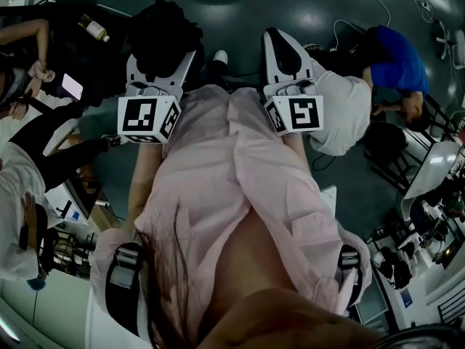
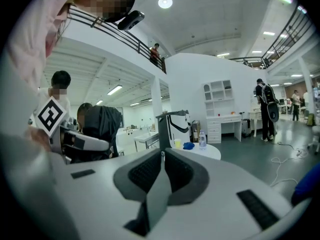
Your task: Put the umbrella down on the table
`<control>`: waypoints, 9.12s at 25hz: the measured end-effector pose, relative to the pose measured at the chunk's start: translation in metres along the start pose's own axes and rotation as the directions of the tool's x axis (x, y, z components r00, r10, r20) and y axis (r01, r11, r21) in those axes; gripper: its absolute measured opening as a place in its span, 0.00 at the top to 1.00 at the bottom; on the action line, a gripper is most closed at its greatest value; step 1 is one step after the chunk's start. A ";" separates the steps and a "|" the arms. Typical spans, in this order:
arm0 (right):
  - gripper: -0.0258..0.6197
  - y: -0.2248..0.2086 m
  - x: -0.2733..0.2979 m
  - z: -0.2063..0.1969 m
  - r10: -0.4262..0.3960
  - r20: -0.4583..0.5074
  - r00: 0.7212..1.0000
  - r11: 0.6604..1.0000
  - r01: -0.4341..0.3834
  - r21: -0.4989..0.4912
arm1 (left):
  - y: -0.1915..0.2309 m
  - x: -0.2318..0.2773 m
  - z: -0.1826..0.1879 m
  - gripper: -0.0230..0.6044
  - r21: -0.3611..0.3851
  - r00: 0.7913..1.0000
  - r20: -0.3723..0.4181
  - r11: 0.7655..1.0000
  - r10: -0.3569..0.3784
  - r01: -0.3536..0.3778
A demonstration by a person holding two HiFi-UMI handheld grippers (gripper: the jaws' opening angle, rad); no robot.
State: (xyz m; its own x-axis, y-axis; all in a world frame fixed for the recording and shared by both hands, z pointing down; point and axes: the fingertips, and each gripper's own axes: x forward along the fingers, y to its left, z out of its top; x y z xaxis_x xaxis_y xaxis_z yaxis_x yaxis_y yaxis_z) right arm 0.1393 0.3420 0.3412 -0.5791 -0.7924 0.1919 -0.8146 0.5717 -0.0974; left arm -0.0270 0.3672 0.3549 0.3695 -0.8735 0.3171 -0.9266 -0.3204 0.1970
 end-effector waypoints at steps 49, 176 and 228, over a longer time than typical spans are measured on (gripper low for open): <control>0.89 -0.044 0.187 0.047 -0.188 -0.031 0.982 0.981 0.190 0.041 | 0.171 0.127 0.057 0.45 -0.085 0.997 -0.053 0.995 -0.051 0.046; 0.89 -0.280 0.381 0.077 -0.367 -0.158 0.916 0.910 0.390 0.144 | 0.236 0.623 -0.072 0.45 -0.030 0.618 -0.771 0.978 -0.153 0.206; 0.89 -0.260 0.410 0.097 -0.241 -0.095 0.966 0.962 0.251 0.107 | 0.250 0.489 0.205 0.93 -0.072 1.000 -0.005 0.997 -0.012 0.012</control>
State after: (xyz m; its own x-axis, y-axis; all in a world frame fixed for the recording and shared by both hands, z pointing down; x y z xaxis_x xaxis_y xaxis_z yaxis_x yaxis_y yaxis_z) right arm 0.1105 -0.1526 0.3505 -0.3597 -0.8830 0.3014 -0.9324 0.3285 -0.1506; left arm -0.0923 -0.2151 0.3685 0.3810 -0.8677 0.3193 -0.9147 -0.3034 0.2669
